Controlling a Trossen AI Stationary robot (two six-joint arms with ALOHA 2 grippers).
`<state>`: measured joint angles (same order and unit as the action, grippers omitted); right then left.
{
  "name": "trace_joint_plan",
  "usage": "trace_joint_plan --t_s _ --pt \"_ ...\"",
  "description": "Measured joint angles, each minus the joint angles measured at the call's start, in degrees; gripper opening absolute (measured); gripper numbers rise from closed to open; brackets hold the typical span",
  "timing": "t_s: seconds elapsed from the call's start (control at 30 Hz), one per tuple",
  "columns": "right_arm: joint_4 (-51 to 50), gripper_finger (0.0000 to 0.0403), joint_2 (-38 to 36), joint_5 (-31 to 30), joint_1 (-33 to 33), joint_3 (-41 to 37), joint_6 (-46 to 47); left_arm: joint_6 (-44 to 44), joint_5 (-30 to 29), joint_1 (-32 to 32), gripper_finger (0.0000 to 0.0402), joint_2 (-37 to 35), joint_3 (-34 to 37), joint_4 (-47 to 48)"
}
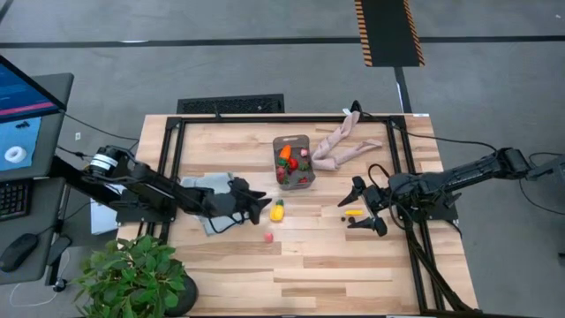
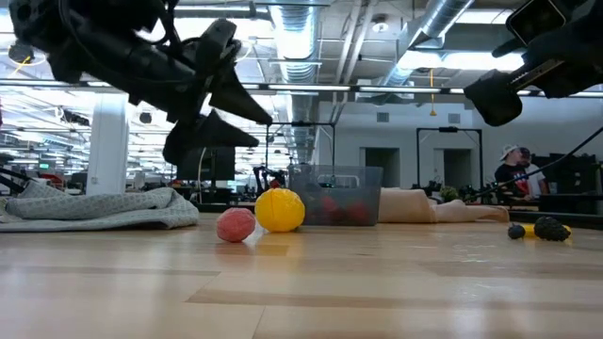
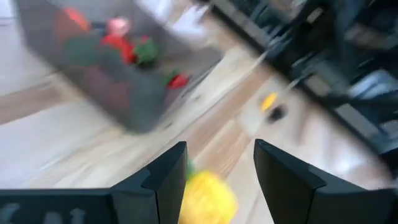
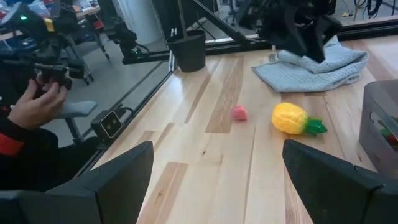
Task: Pick and placing Produce into tupperware
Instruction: Put the yellow pineapple into the black bin
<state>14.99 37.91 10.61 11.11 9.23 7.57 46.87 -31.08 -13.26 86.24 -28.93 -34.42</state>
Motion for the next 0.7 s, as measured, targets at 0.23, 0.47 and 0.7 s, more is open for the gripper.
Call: trace_joint_plan --t_s 0.23,0.47,0.7 --pt "0.01 0.0380 0.00 0.00 0.00 0.00 0.00 6.49 -4.16 -2.26 0.0176 0.01 -9.84 24.65" --pt "0.02 0.0380 0.00 0.00 0.00 0.00 0.00 12.09 -2.16 -1.48 0.0176 2.79 -12.36 28.46" --pt "0.02 0.0380 0.00 -0.02 -0.01 0.05 0.02 20.48 2.35 -1.46 0.0177 3.93 -14.32 28.44"
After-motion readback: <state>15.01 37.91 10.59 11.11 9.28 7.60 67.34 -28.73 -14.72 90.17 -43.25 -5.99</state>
